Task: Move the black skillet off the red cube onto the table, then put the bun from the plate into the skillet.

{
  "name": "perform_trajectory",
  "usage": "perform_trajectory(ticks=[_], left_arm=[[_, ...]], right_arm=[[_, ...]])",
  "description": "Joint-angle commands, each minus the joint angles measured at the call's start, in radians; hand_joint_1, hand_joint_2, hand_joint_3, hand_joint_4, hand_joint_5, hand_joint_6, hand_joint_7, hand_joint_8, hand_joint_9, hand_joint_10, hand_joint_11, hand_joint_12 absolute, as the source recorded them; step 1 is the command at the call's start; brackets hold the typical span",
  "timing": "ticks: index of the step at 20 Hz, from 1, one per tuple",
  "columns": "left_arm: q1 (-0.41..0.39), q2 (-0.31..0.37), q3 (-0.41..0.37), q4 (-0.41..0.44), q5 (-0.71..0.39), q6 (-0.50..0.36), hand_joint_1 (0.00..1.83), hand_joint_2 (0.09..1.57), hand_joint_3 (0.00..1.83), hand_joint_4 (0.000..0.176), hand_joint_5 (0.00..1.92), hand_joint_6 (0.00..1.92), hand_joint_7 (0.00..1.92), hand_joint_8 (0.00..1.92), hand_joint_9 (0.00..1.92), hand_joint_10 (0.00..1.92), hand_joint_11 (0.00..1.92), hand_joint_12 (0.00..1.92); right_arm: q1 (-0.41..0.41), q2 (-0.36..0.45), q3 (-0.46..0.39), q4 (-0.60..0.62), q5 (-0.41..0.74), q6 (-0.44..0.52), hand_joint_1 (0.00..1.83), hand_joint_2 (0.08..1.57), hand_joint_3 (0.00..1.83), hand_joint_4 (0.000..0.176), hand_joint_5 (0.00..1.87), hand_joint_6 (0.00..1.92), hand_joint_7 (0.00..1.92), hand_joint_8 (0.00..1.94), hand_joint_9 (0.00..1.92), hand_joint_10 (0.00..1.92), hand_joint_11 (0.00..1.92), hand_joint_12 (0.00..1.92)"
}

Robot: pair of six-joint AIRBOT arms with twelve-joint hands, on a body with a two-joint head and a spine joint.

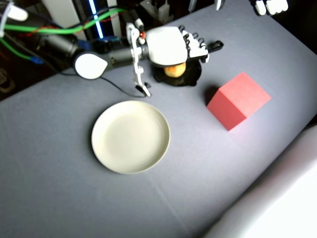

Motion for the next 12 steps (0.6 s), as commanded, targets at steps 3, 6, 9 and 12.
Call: perform_trajectory(ticks=[3,6,9,12], left_arm=[[0.011,0.01,-0.009,-0.01,-0.151,0.0,0.0,1.23,0.01,0.094,0.06,0.01,0.1,0.01,0.09,0.01,0.08,0.11],[0.026,0.011,-0.017,-0.016,-0.184,0.0,0.0,1.22,0.0,0.117,0.04,0.0,0.09,0.0,0.07,0.0,0.04,0.1],[0.037,0.01,-0.023,0.001,-0.221,-0.018,0.0,1.22,0.0,0.087,0.0,0.0,0.07,0.0,0.06,0.0,0.01,0.21],[0.049,0.005,-0.013,0.022,-0.281,-0.083,0.0,1.2,0.0,0.096,0.0,0.0,0.14,0.0,0.14,0.0,0.0,0.37]], right_arm=[[-0.031,0.087,-0.022,0.093,0.195,0.004,0.75,0.96,0.0,0.04,0.34,0.04,0.28,0.01,0.33,0.01,0.0,0.88],[-0.13,0.197,-0.05,0.254,0.37,-0.013,0.72,0.98,0.01,0.024,0.14,0.0,0.27,0.0,0.28,0.0,0.0,1.02],[-0.219,0.283,-0.102,0.405,0.543,-0.085,0.65,1.04,0.0,0.05,0.06,0.01,0.17,0.0,0.18,0.01,0.0,0.68],[-0.329,0.335,-0.147,0.549,0.766,-0.149,0.58,1.12,0.01,0.02,0.23,0.01,0.29,0.0,0.28,0.01,0.01,0.73]])
